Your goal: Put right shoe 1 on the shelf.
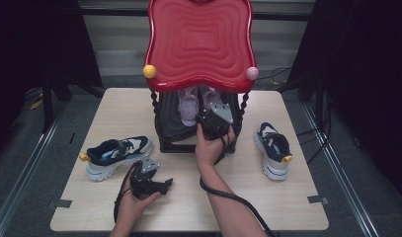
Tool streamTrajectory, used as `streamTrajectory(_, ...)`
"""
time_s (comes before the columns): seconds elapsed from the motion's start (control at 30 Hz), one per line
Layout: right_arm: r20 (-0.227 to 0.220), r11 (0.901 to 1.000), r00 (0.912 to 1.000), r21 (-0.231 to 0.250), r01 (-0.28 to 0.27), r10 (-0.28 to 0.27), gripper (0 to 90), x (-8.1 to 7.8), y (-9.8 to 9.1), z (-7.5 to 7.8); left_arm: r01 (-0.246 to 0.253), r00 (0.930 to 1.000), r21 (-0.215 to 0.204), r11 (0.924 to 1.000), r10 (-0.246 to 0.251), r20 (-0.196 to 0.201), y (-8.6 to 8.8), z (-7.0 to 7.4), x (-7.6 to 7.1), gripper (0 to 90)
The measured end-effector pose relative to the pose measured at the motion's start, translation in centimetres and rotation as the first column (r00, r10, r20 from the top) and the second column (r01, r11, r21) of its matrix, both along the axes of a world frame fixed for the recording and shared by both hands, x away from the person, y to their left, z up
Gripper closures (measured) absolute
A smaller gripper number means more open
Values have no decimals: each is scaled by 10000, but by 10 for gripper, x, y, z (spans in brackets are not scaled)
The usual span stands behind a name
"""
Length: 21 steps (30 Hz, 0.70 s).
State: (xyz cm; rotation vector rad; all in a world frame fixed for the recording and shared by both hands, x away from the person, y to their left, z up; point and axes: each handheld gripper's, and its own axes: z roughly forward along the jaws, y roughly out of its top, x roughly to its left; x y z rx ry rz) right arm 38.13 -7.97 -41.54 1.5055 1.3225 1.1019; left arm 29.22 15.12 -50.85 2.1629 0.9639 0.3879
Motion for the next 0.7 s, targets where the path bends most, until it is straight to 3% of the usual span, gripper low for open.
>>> streamTrajectory(0.23, -114, 9997, 9998, 175, -150, 152, 347, 3, -2, 1, 28, 10000, 47, 10000, -28, -3, 0, 0, 0, 152)
streamTrajectory(0.37, -173, 9988, 9989, 216, -431, 435, 302, 2, -6, 1, 31, 10000, 47, 10000, -31, 0, 0, 0, 0, 152)
streamTrajectory(0.47, -238, 9946, 9956, 533, -896, 909, 215, -1, -10, 0, 27, 10000, 45, 10000, -27, 0, 0, 0, 0, 152)
streamTrajectory(0.63, -218, 9901, 9924, 743, -1189, 1208, 201, -6, -15, -3, 30, 10000, 47, 10000, -30, -2, 0, 0, 0, 152)
streamTrajectory(0.7, -498, 9867, 9881, 802, -1414, 1456, 195, -7, -17, -5, -2, 10000, 3, 10000, 2, 3, 0, 0, 0, 152)
